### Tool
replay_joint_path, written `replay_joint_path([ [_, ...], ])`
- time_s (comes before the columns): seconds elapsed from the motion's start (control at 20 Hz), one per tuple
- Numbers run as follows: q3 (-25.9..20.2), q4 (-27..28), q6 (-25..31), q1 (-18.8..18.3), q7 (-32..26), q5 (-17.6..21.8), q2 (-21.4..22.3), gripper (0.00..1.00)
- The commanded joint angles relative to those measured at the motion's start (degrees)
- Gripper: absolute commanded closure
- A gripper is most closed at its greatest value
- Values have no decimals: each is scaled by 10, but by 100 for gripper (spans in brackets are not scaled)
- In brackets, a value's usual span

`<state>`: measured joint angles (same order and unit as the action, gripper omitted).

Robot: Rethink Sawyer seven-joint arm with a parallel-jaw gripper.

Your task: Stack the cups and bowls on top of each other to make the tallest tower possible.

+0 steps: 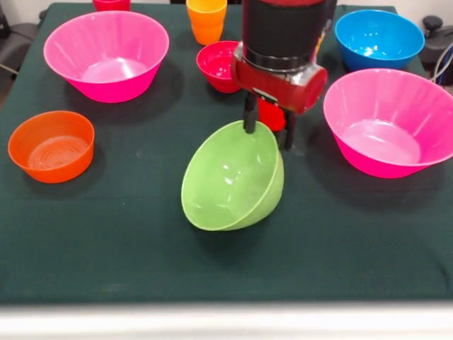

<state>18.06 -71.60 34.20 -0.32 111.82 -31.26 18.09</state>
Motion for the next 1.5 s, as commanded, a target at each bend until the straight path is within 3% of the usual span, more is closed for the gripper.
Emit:
replay_joint_path([
  [0.05,-38,-33,56,-8,31,52,4,0],
  [0.2,-39,-38,43,-8,39,47,3,0],
  [0.25,-44,-41,50,-10,40,45,5,100],
  [0.6,-44,-44,34,-9,40,45,7,100],
  [0.75,-37,-23,57,-13,36,52,1,100],
  [1.1,-36,-42,70,-19,35,60,16,100],
  [1.15,-35,-43,63,-19,33,68,18,0],
  [1.5,-34,-55,67,-32,17,84,30,0],
])
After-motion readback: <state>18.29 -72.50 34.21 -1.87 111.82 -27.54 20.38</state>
